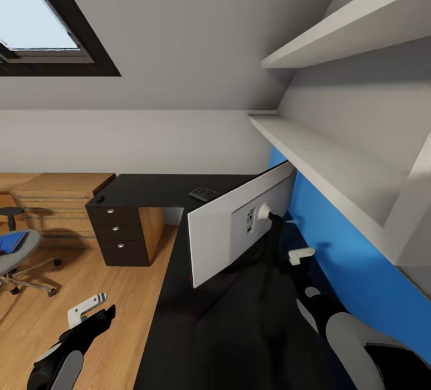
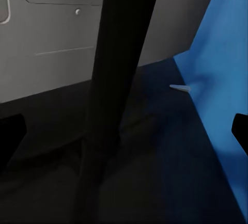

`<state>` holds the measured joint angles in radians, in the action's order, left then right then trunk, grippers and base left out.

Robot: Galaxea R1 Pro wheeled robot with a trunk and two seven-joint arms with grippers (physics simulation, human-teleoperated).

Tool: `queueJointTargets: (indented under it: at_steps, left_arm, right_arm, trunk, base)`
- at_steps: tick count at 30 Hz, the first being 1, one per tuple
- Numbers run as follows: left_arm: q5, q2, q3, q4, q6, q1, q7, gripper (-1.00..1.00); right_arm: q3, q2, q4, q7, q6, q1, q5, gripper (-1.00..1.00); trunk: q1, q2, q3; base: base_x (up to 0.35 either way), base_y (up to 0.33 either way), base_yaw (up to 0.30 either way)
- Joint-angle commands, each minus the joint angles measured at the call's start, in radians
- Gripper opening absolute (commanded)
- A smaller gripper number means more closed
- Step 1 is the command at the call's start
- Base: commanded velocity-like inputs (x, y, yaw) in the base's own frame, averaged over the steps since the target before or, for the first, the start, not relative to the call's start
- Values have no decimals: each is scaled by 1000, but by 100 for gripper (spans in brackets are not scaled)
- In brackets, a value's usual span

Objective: In the bedroom, organize the workspace by keeping the computer under the desk, ensuring the monitor is on the desk, placing the keyboard on the desk next to the monitor, placing the mouse on the desk next to the keyboard, moving the folder from the swivel chair onto the desk next to the mouse, stacking the notebook on top of the folder with the pen on top of the notebook, and positioning the swivel chair next to the desk.

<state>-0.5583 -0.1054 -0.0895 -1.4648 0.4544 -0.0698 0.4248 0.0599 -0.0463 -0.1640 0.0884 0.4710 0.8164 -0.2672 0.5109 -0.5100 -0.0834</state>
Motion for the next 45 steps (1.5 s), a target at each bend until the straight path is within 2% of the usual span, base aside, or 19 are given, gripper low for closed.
queueJointTargets:
  at_steps: [1,30,45]
  left_arm:
    - [-10,0,1,-2,3,-1,8,100]
    - [-10,0,2,-1,3,-1,8,100]
    - [-11,0,2,-2,3,-1,8,100]
  right_arm:
    - [6,0,1,4,3,1,-10,100]
    - [6,-1,1,4,3,1,-10,100]
    - [6,0,2,4,3,1,-9,100]
  trunk:
    - [0,-2,-2]
    - [0,-2,-2]
    - [0,-2,-2]
  base:
    - [-22,0,0]
    - [-38,0,0]
    - [-328,30,0]
